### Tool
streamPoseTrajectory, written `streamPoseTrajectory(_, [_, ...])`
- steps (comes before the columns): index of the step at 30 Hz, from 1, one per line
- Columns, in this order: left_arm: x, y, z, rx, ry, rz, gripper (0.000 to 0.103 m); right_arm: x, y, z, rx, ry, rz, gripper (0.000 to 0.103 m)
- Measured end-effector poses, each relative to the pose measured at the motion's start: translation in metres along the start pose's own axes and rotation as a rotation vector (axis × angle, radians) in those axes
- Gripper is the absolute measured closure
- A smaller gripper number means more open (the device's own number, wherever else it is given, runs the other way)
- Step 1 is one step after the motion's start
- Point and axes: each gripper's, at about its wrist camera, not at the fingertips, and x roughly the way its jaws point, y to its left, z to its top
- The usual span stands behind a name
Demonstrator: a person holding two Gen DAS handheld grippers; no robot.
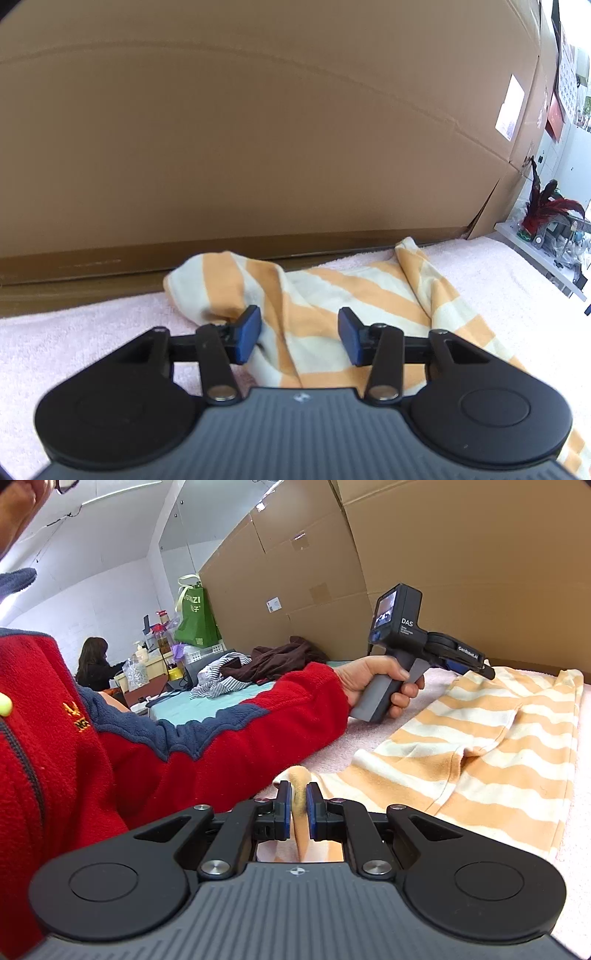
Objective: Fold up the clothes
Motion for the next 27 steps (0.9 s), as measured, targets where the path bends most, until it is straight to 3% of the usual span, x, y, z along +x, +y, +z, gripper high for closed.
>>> streamPoseTrajectory(2, [-0.001, 0.004, 0.002, -0.03, 0.0, -0.018, 0.067, -0.001, 0.001, 0.0, 0.001, 0.002, 0.01, 0.093])
streamPoseTrajectory(3, [-0.002, 0.007, 0.004, -0.048, 0.0, -0.026, 0.081, -0.001, 0.001, 0.0, 0.002, 0.002, 0.013, 0.093])
streamPoseTrajectory(4, [-0.003, 0.009, 0.004, -0.069, -0.002, -0.034, 0.087, -0.002, 0.0, 0.0, 0.011, -0.004, 0.017, 0.093])
streamPoseTrajectory(6, [-0.005, 0.014, 0.005, -0.108, -0.008, -0.053, 0.092, -0.004, -0.002, 0.0, 0.029, -0.016, 0.026, 0.093])
streamPoseTrajectory(12, [-0.009, 0.016, 0.006, -0.116, -0.014, -0.043, 0.092, -0.011, -0.003, 0.003, 0.059, -0.021, 0.08, 0.093])
streamPoseTrajectory(18, [-0.004, 0.017, 0.004, -0.102, 0.009, -0.01, 0.091, 0.002, 0.007, -0.006, -0.014, 0.106, 0.088, 0.093])
streamPoseTrajectory(24, [-0.002, 0.014, 0.002, -0.075, 0.011, -0.017, 0.073, 0.025, 0.017, -0.019, -0.048, 0.259, 0.116, 0.092])
streamPoseTrajectory(27, [-0.001, 0.012, 0.001, -0.058, 0.014, -0.014, 0.072, 0.021, 0.017, -0.019, -0.042, 0.247, 0.097, 0.091])
